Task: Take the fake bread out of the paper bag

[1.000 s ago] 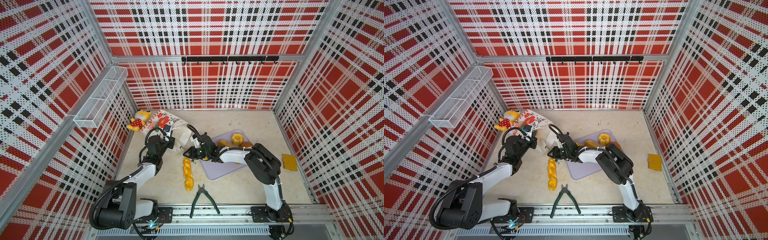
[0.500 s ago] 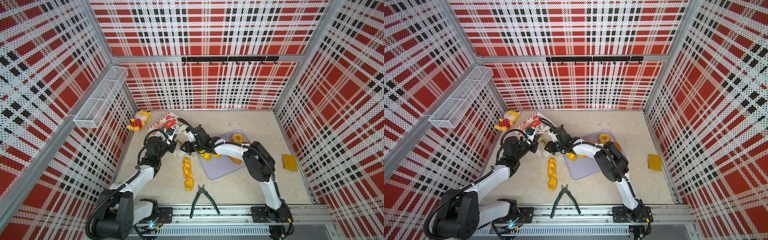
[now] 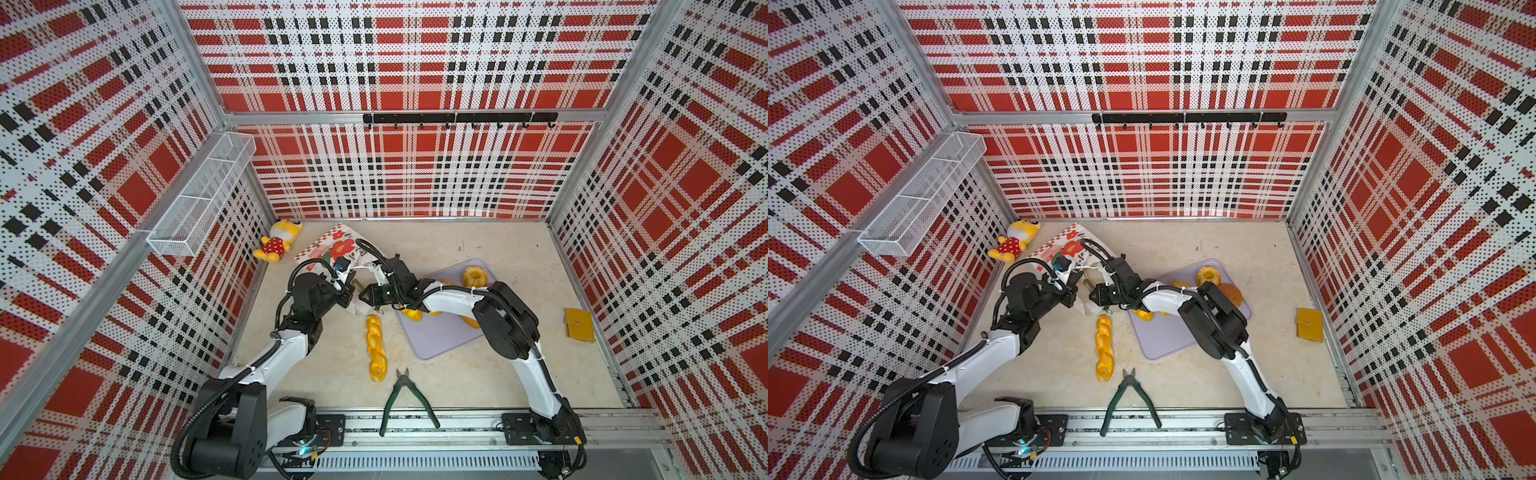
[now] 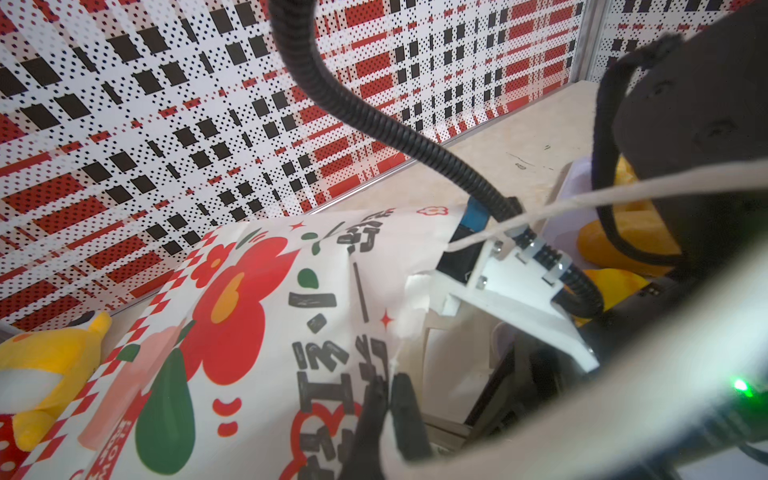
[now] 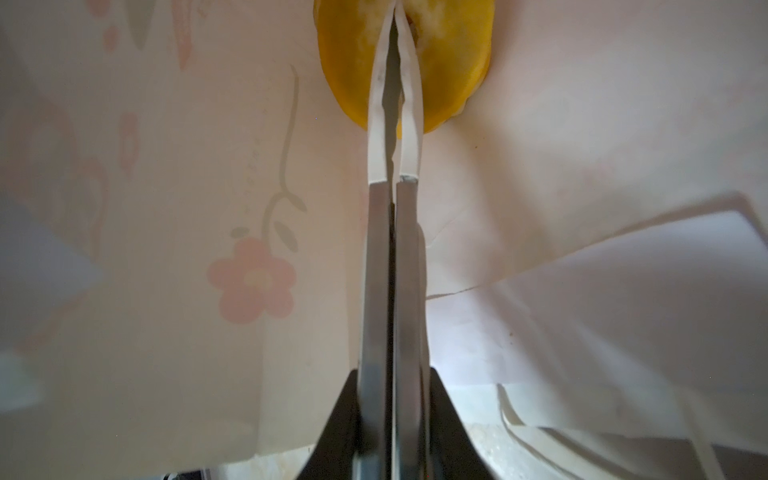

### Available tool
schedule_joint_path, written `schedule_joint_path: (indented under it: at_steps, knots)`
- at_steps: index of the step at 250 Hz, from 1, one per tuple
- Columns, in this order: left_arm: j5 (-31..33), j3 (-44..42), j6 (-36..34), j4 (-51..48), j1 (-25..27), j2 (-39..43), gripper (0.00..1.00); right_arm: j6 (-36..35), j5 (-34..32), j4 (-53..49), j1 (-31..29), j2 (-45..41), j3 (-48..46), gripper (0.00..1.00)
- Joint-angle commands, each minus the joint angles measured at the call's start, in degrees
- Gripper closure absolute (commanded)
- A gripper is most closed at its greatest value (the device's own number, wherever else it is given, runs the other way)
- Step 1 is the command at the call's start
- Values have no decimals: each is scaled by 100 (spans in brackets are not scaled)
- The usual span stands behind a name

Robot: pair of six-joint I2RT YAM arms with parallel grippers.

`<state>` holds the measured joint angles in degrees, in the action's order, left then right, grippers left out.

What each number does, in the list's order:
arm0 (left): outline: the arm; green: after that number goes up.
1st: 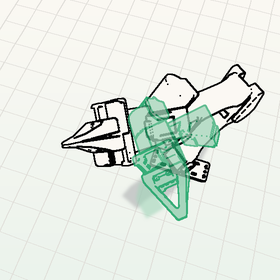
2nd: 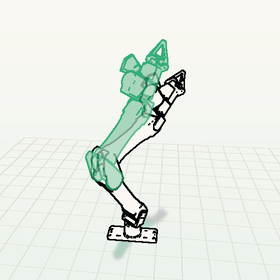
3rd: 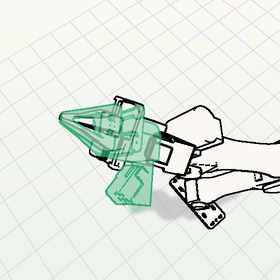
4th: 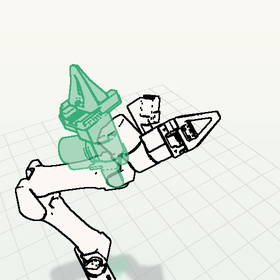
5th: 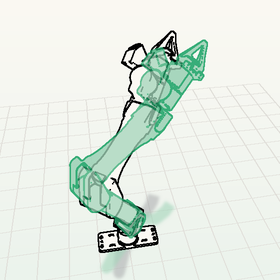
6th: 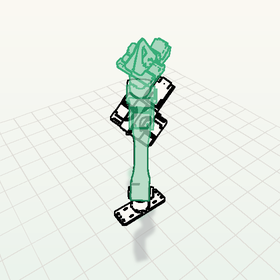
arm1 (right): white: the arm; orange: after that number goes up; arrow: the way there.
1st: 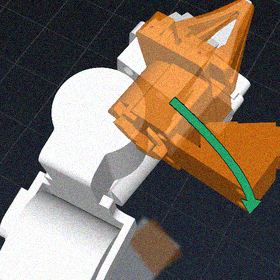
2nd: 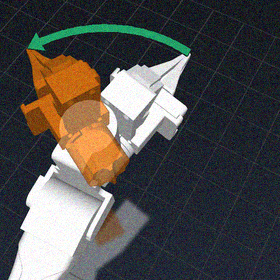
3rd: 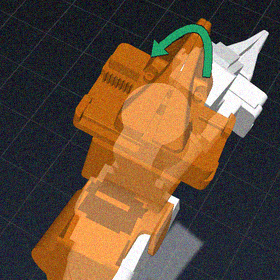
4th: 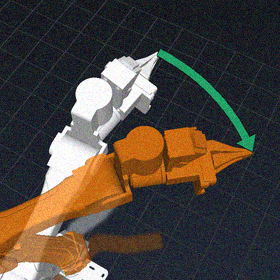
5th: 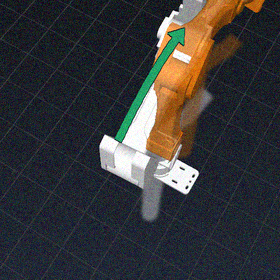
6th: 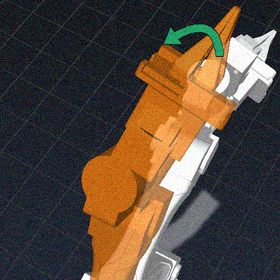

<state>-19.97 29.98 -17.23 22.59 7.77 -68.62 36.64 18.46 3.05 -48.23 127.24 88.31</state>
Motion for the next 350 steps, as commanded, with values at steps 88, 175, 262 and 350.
schedule_joint_path:
  at_steps: [88,175,262,350]
  knots:
    - [-212,211,-96,-35,-15,110,100,75,-404,-86,7,-953,-898,84]
    - [-51,245,-131,-83,1,88,100,147,-329,-140,-9,-1387,-1217,77]
    - [10,237,-161,-91,67,56,100,63,-288,-432,-26,-1948,-1581,79]
    - [23,272,-175,-99,108,86,100,57,-40,-379,-80,-1717,-1140,68]
